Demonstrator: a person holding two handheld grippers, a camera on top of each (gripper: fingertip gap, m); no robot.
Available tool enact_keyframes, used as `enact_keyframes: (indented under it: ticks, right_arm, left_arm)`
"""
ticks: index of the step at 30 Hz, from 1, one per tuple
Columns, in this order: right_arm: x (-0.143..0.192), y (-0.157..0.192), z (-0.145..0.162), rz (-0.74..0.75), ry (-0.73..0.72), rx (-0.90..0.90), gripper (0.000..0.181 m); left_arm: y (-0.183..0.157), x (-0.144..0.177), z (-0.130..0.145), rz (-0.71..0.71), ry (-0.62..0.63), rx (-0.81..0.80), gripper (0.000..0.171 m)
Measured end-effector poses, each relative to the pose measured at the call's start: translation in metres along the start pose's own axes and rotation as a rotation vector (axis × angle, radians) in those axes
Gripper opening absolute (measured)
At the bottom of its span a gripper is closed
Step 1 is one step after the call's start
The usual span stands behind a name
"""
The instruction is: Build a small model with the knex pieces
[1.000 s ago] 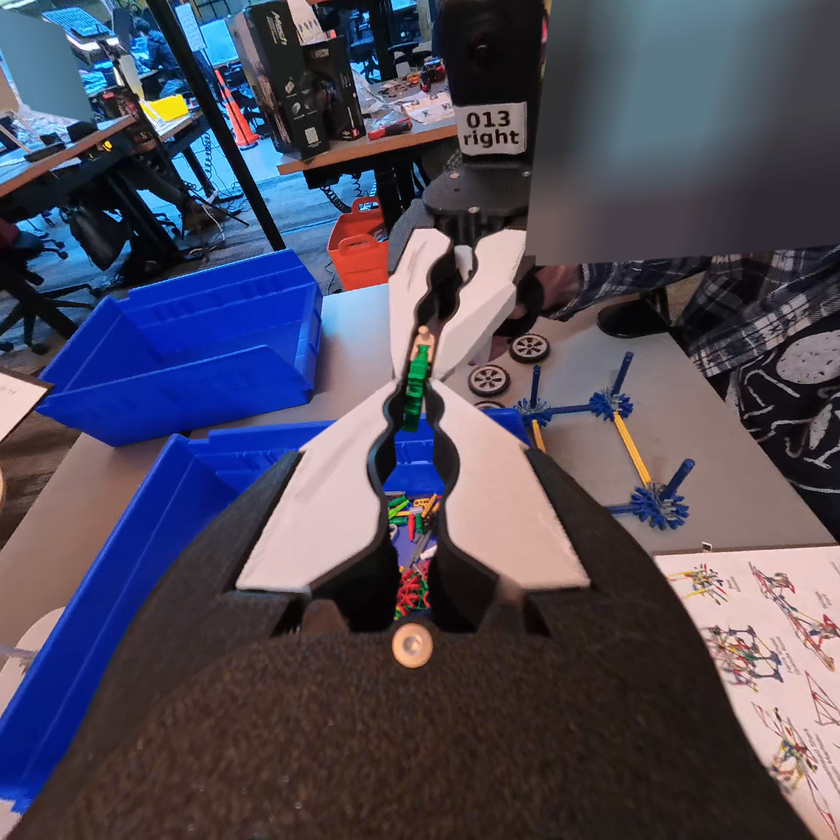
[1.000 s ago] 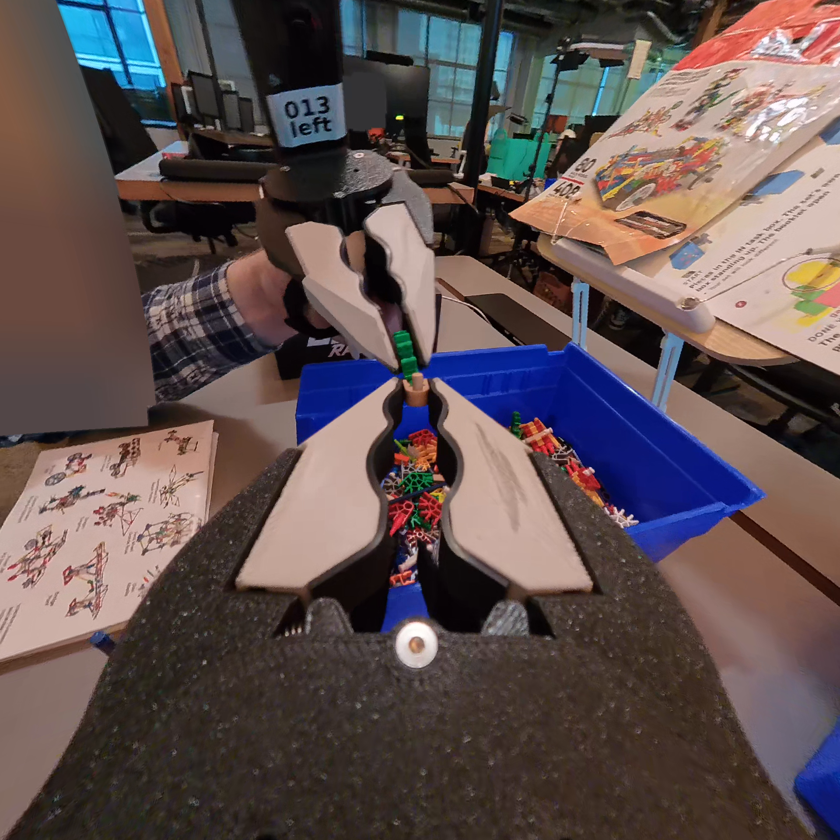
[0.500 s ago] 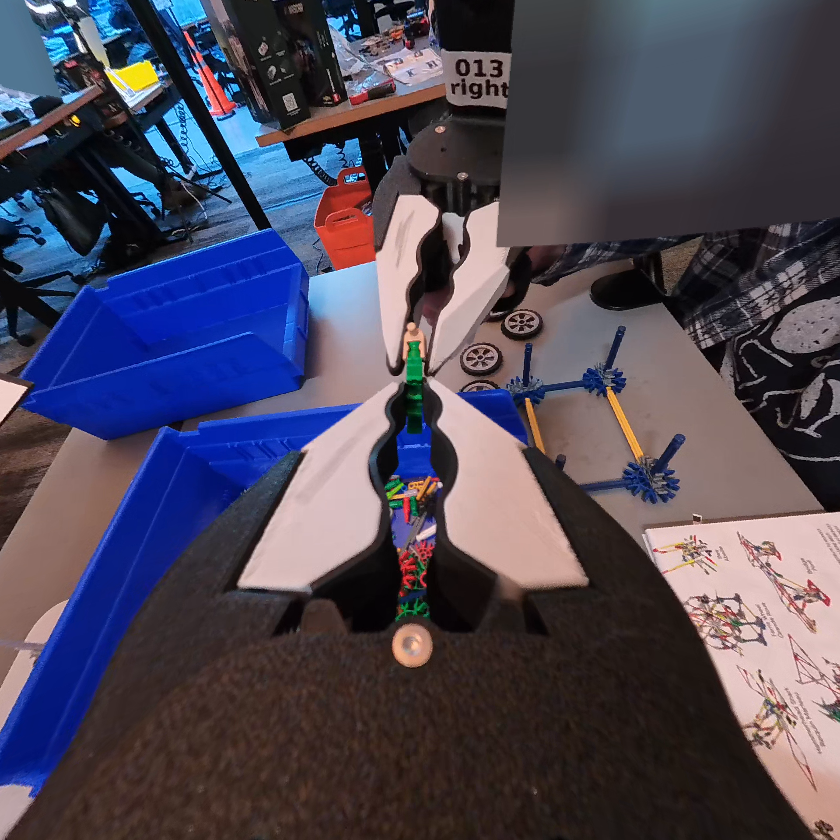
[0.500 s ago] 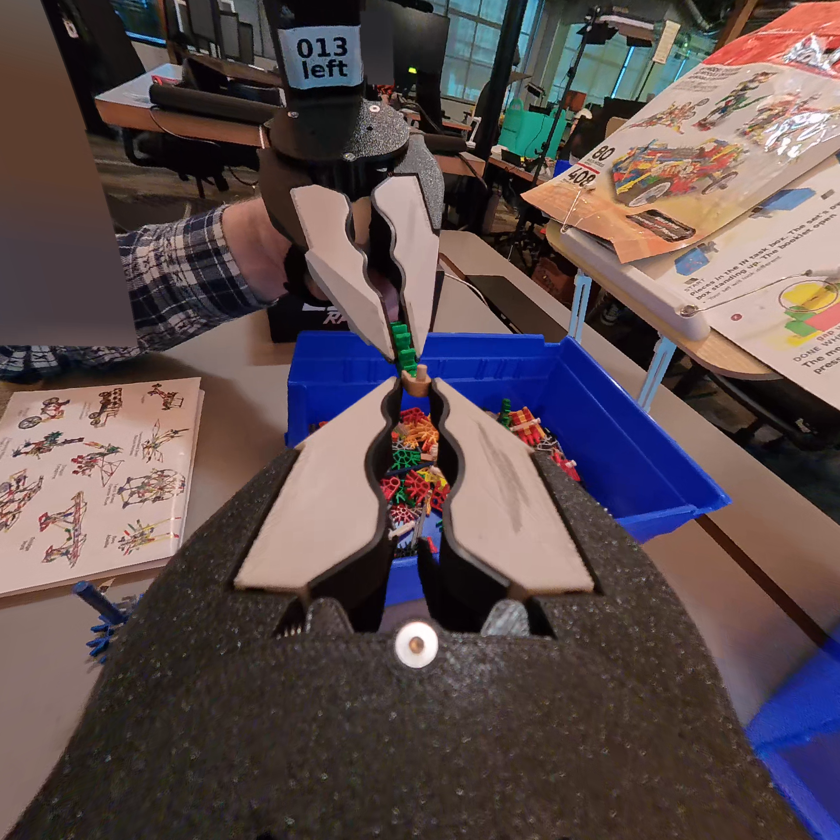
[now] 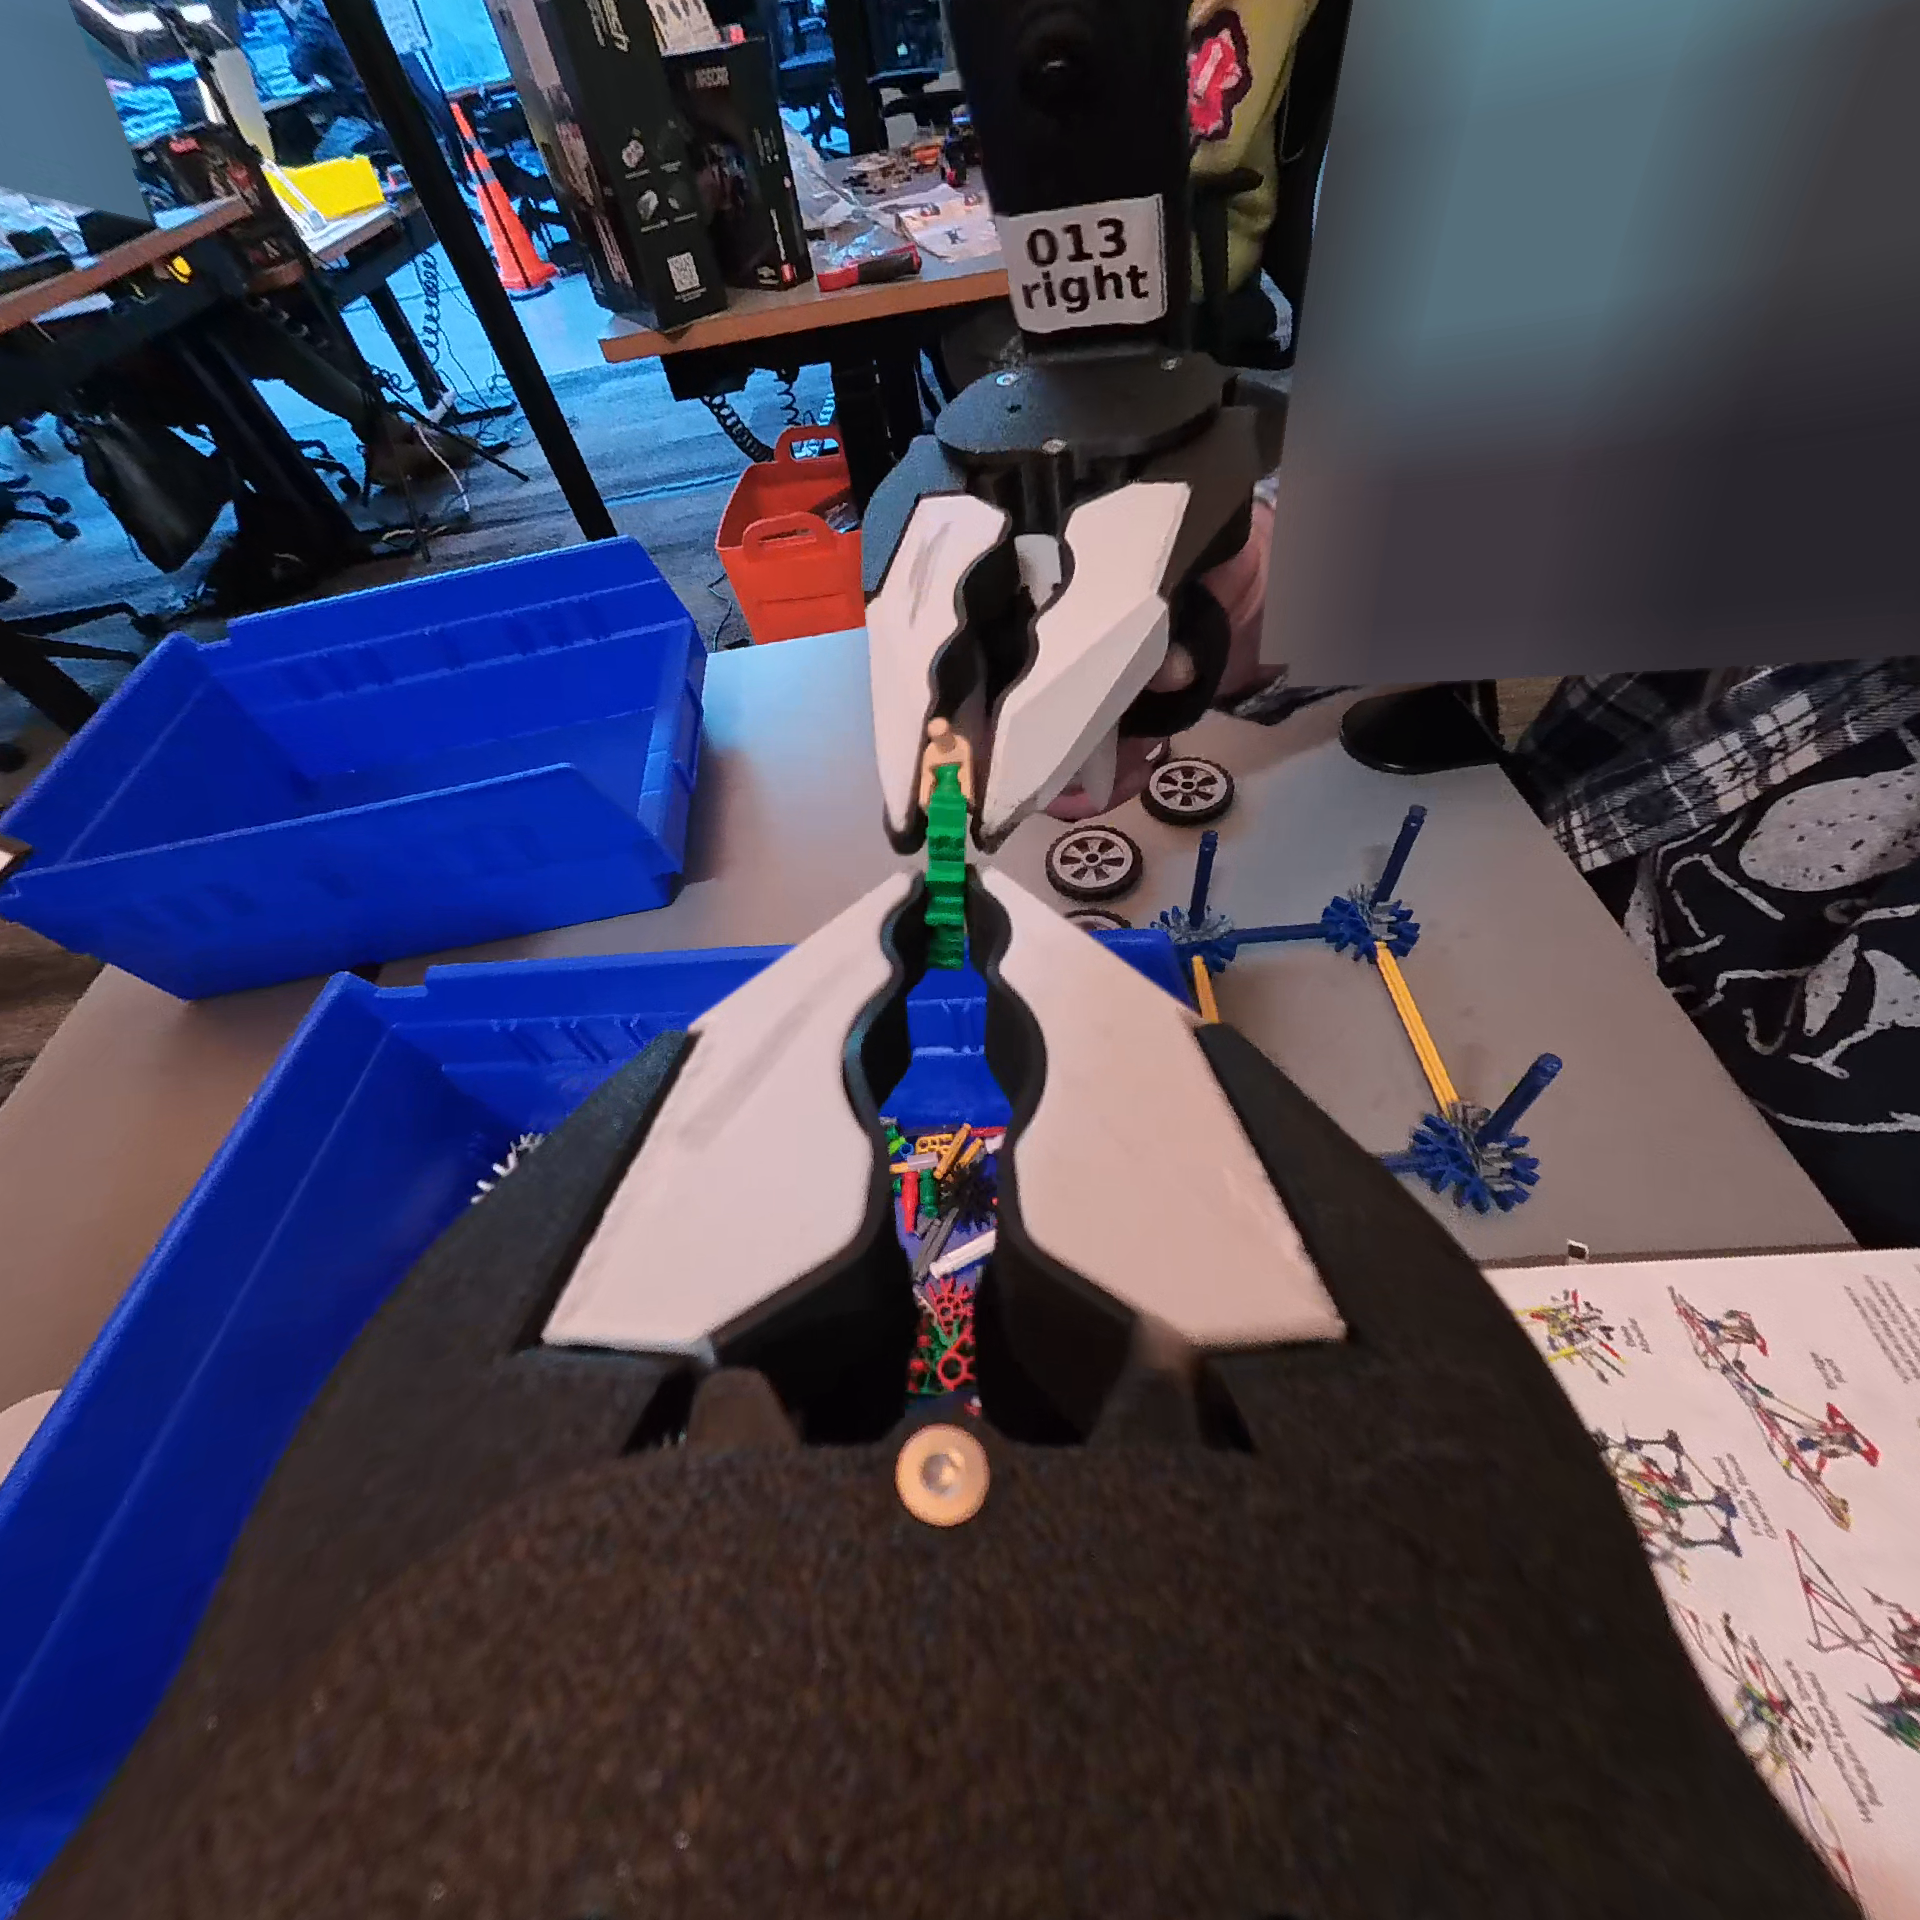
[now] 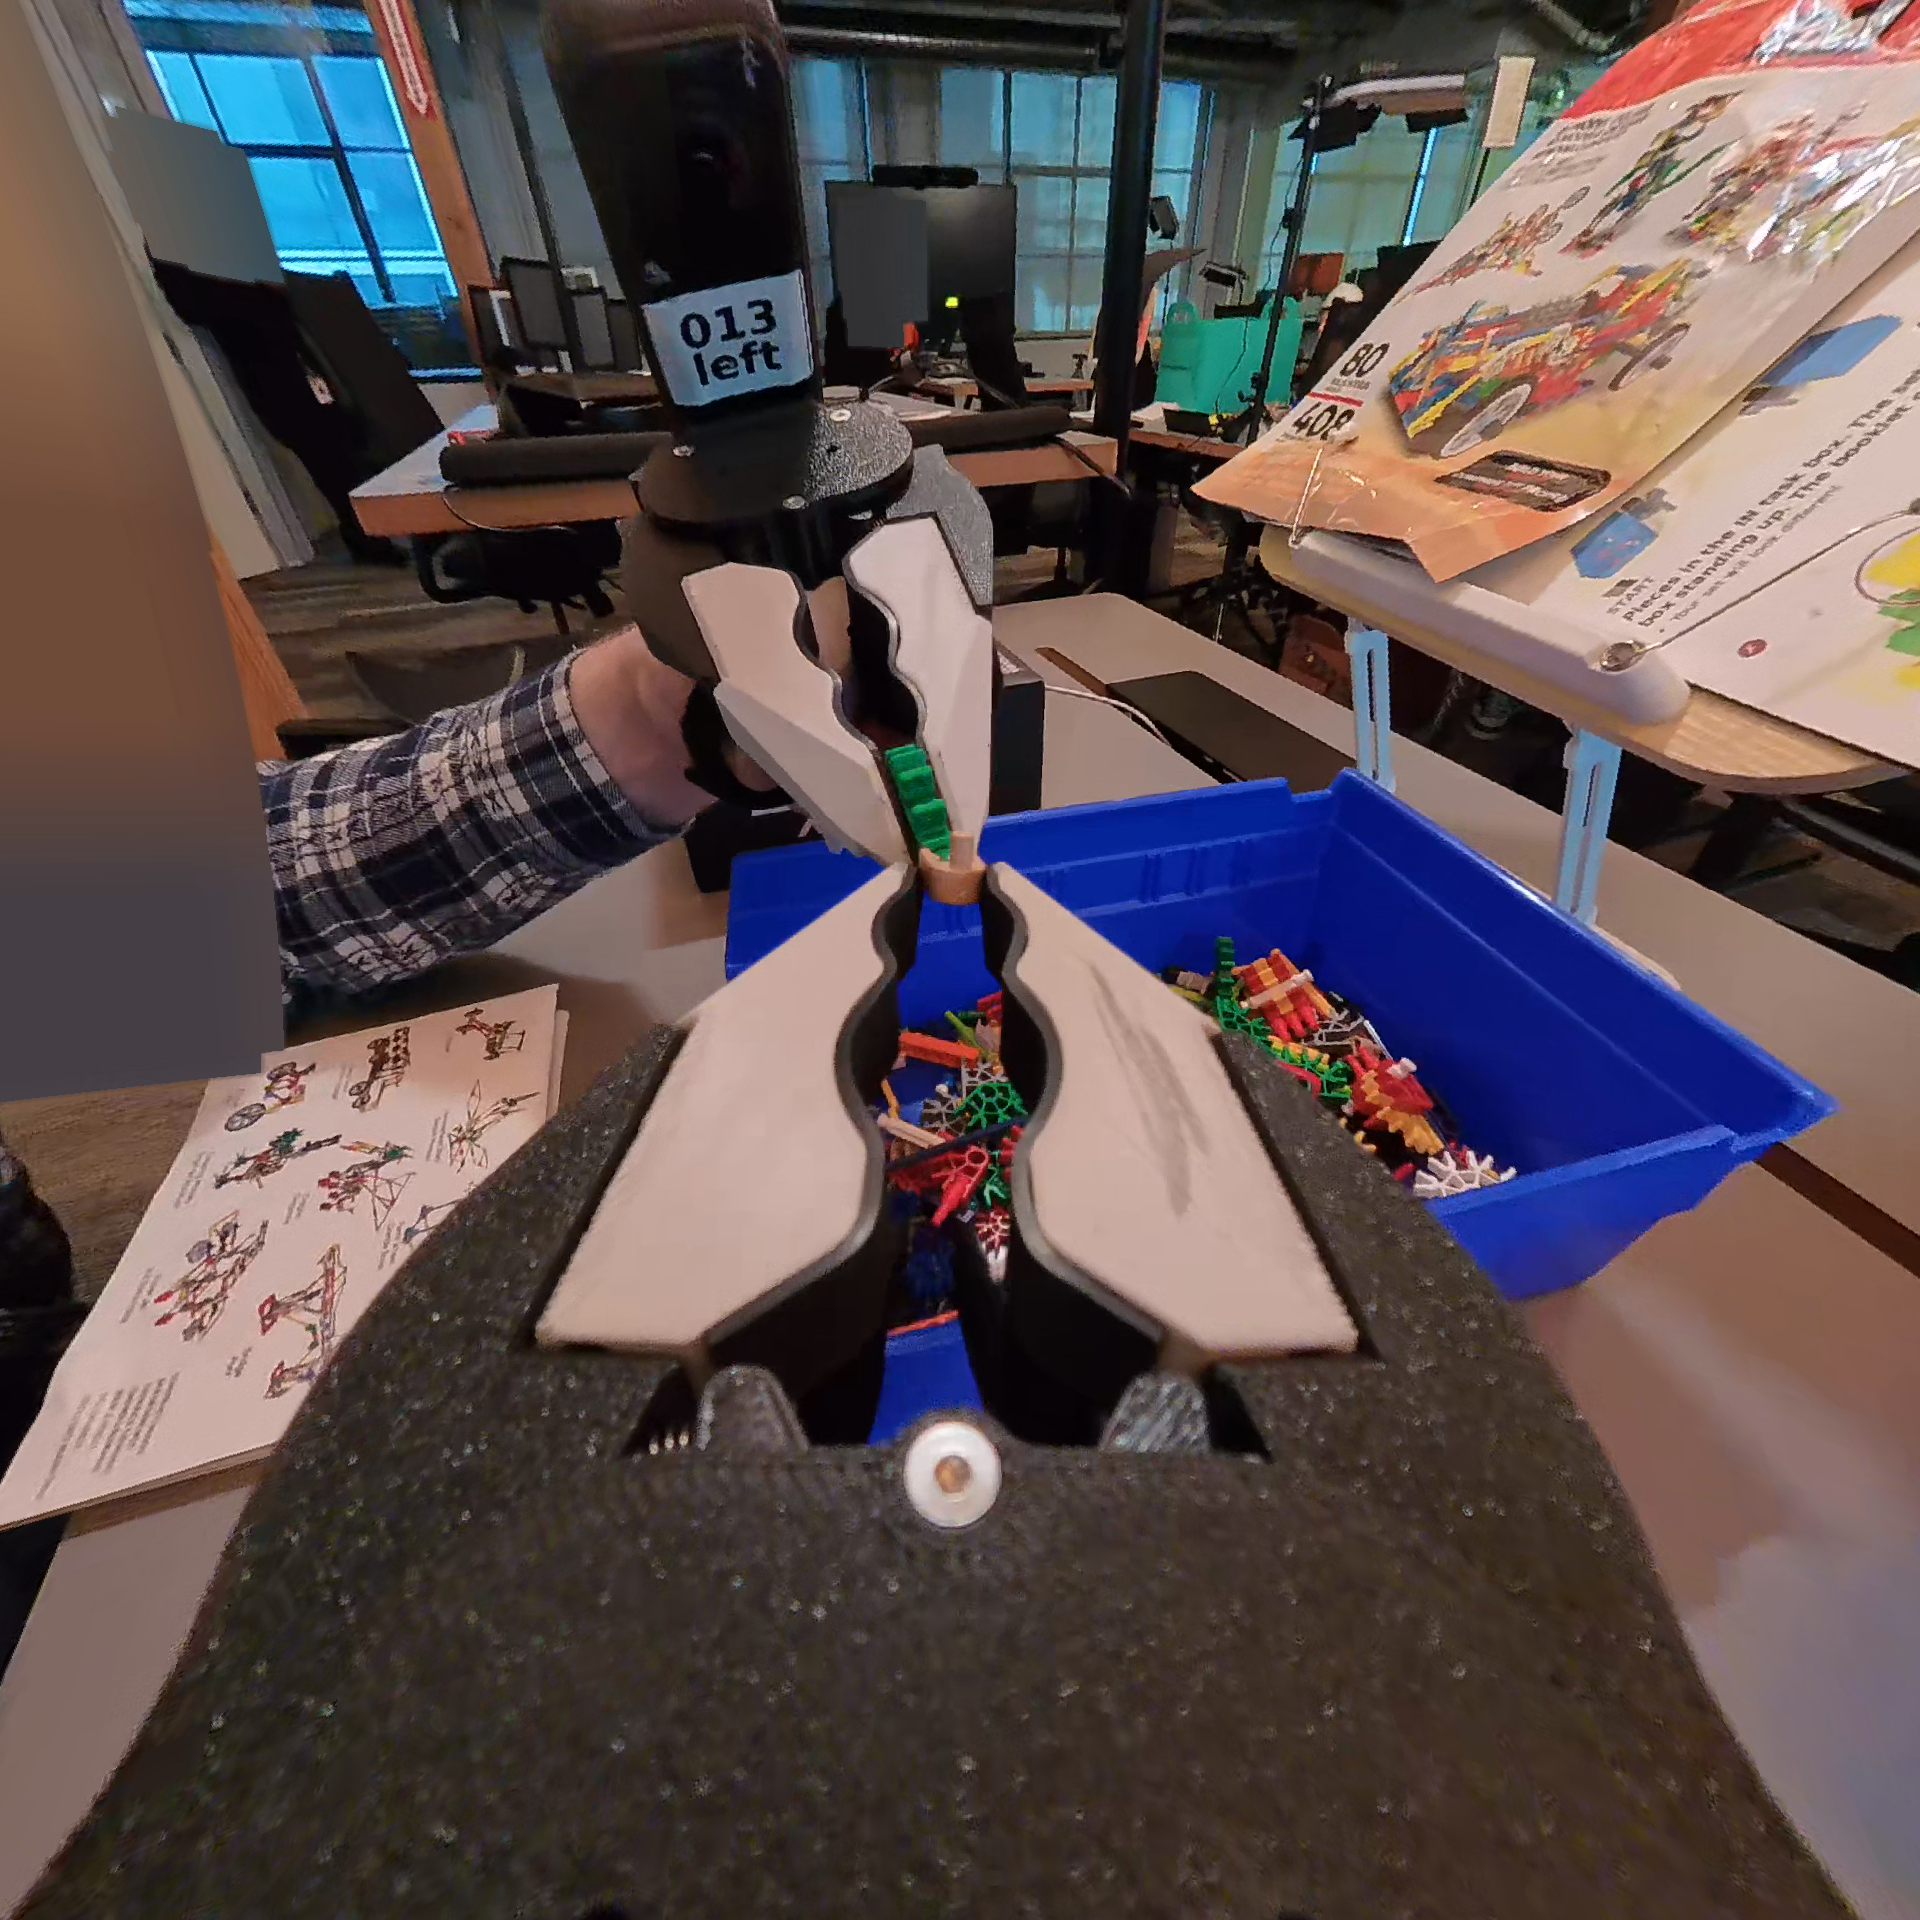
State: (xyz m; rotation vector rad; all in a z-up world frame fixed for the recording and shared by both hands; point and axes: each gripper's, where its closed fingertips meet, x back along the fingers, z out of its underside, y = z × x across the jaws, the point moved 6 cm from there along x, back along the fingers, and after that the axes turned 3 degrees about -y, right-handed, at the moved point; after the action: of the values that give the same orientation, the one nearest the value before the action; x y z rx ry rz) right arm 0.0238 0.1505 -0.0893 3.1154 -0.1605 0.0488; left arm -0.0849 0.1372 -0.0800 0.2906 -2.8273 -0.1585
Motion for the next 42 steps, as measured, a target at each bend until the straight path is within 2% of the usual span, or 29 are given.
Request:
enact_keyframes:
  ticks: [5,15,27,34,42]
  right_arm:
    - [0.001,0.003,0.001,-0.013,0.020,0.045,0.015]
    - [0.002,0.003,0.000,0.005,0.042,0.109,0.010]
    - [-0.007,-0.010,0.004,0.213,0.140,0.257,0.009]
    - [-0.014,-0.018,0.013,0.381,0.245,0.471,0.010]
    - [-0.019,-0.027,0.014,0.461,0.263,0.526,0.010]
  left_arm:
    - [-0.002,-0.001,0.001,0.007,0.025,-0.013,0.003]
    - [-0.002,-0.002,0.003,0.005,0.051,-0.025,0.003]
    - [0.015,-0.006,0.011,-0.135,0.097,0.034,0.004]
    - [0.028,-0.011,0.020,-0.215,0.109,0.106,0.005]
    - [0.034,-0.014,0.021,-0.335,0.122,0.083,0.004]
